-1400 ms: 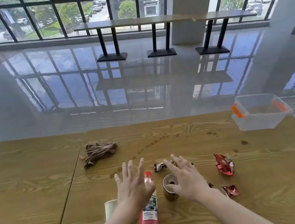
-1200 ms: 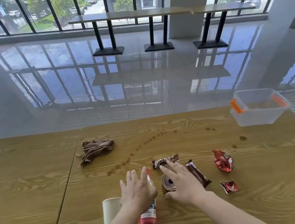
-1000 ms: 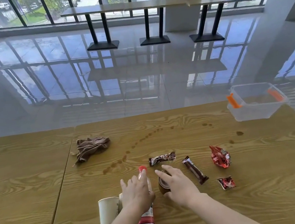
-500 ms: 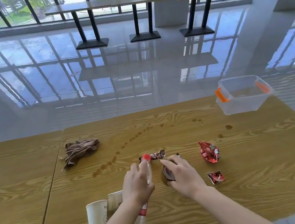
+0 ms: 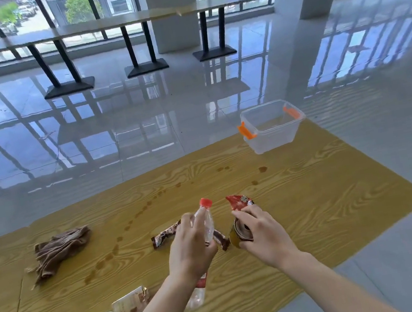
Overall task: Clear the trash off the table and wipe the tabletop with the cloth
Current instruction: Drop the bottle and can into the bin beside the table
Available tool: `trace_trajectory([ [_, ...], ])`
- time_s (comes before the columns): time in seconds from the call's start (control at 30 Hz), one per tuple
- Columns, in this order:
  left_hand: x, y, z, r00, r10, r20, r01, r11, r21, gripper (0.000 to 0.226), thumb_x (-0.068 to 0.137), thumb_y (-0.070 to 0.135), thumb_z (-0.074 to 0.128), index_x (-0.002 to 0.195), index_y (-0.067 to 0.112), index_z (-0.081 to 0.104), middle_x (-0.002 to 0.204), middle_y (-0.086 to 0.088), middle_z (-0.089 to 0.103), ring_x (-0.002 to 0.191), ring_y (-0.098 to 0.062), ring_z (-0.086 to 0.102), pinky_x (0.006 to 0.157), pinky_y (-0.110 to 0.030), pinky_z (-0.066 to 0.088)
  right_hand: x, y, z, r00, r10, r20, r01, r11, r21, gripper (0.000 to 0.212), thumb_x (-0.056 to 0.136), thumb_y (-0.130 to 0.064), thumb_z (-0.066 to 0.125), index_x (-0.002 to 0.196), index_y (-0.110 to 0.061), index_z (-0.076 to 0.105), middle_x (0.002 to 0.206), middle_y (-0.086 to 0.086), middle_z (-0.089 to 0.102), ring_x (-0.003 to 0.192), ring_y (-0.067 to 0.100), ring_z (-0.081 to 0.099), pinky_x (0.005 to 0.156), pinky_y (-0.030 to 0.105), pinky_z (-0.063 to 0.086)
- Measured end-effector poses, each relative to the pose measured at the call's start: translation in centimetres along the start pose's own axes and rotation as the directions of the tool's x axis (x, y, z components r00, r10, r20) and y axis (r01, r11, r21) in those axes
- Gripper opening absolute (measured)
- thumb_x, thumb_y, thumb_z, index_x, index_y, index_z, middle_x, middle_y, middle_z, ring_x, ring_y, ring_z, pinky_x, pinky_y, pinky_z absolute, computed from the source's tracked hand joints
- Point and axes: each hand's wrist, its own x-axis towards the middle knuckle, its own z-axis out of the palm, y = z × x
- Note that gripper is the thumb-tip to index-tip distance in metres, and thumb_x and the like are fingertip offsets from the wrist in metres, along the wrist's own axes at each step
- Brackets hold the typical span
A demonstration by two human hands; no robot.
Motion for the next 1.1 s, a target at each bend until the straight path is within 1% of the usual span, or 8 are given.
trace_trajectory([
  [0.23,1.1,3.7,1.6,0.957,0.268,0.112,-0.256,0.960,-0.111,0.082,0.077,0.029,0.071,0.147,0.031,0.028,0.130,-0.002,0.044,0.109,-0.027,0.053,0.072,-0.037,0.053,-6.2,1.4,-1.2,0.947,0.284,-0.153,-0.287,0.958,0.002,0.076,0.079,-0.025,0.079,0.145,-0.028,0.041,0.138,-0.006,0.043,0.126,0.021,0.044,0.099,0.032,0.043],
  [0.3,1.6,4.9,2.1,0.948,0.294,0.122,-0.279,0.952,-0.126,0.081,0.077,0.028,0.071,0.146,0.032,0.030,0.128,-0.002,0.044,0.109,-0.028,0.053,0.074,-0.039,0.053,-7.2,1.6,-1.8,0.921,0.336,-0.195,-0.336,0.941,0.038,0.076,0.078,-0.024,0.079,0.144,-0.027,0.042,0.137,-0.006,0.044,0.126,0.020,0.044,0.099,0.031,0.042],
  [0.4,0.7,6.5,2.5,0.956,0.279,0.090,-0.256,0.944,-0.207,0.082,0.076,0.027,0.071,0.146,0.036,0.029,0.126,-0.001,0.045,0.106,-0.026,0.055,0.075,-0.039,0.053,-8.9,1.8,-2.5,0.908,0.390,-0.156,-0.389,0.920,0.035,0.075,0.079,-0.026,0.078,0.145,-0.028,0.041,0.138,-0.008,0.042,0.124,0.018,0.046,0.095,0.030,0.044],
  [0.47,-2.7,12.6,7.7,0.815,0.512,0.273,-0.442,0.852,-0.280,0.083,0.077,0.028,0.070,0.147,0.037,0.027,0.126,0.001,0.044,0.106,-0.023,0.054,0.075,-0.039,0.053,-18.7,4.3,-3.0,0.725,0.648,-0.234,-0.648,0.757,0.088,0.076,0.079,-0.028,0.078,0.145,-0.028,0.041,0.138,-0.008,0.042,0.124,0.018,0.047,0.093,0.032,0.046],
  [0.63,-4.3,15.5,8.3,0.804,0.527,0.276,-0.413,0.829,-0.378,0.083,0.078,0.032,0.070,0.147,0.040,0.026,0.127,0.005,0.042,0.099,-0.019,0.054,0.072,-0.033,0.050,-21.9,6.0,-3.1,0.687,0.676,-0.266,-0.666,0.733,0.141,0.073,0.077,-0.027,0.079,0.141,-0.027,0.045,0.133,-0.004,0.045,0.121,0.023,0.049,0.095,0.034,0.046],
  [0.77,-7.7,20.6,12.6,0.720,0.600,0.348,-0.443,0.784,-0.435,0.087,0.079,0.031,0.071,0.149,0.040,0.020,0.130,0.006,0.038,0.103,-0.016,0.051,0.074,-0.031,0.051,-27.8,10.0,-2.7,0.580,0.766,-0.277,-0.746,0.636,0.197,0.073,0.079,-0.030,0.078,0.142,-0.031,0.043,0.131,-0.007,0.044,0.119,0.020,0.048,0.093,0.029,0.045],
  [0.93,-13.1,27.7,20.9,0.702,0.551,0.451,-0.383,0.826,-0.413,0.089,0.082,0.032,0.075,0.150,0.036,0.016,0.141,0.001,0.034,0.112,-0.018,0.049,0.087,-0.031,0.053,-36.1,17.3,-1.4,0.458,0.861,-0.221,-0.821,0.505,0.266,0.072,0.081,-0.035,0.077,0.143,-0.030,0.042,0.133,-0.007,0.044,0.120,0.019,0.048,0.096,0.028,0.043],
  [1.1,-18.5,31.2,32.3,0.657,0.458,0.599,-0.257,0.883,-0.393,0.093,0.084,0.033,0.074,0.150,0.041,0.009,0.143,0.001,0.030,0.102,-0.009,0.040,0.072,-0.008,0.038,-43.8,25.4,4.0,0.343,0.937,-0.072,-0.884,0.347,0.313,0.070,0.082,-0.038,0.074,0.143,-0.033,0.039,0.136,-0.006,0.041,0.123,0.020,0.048,0.099,0.033,0.045],
])
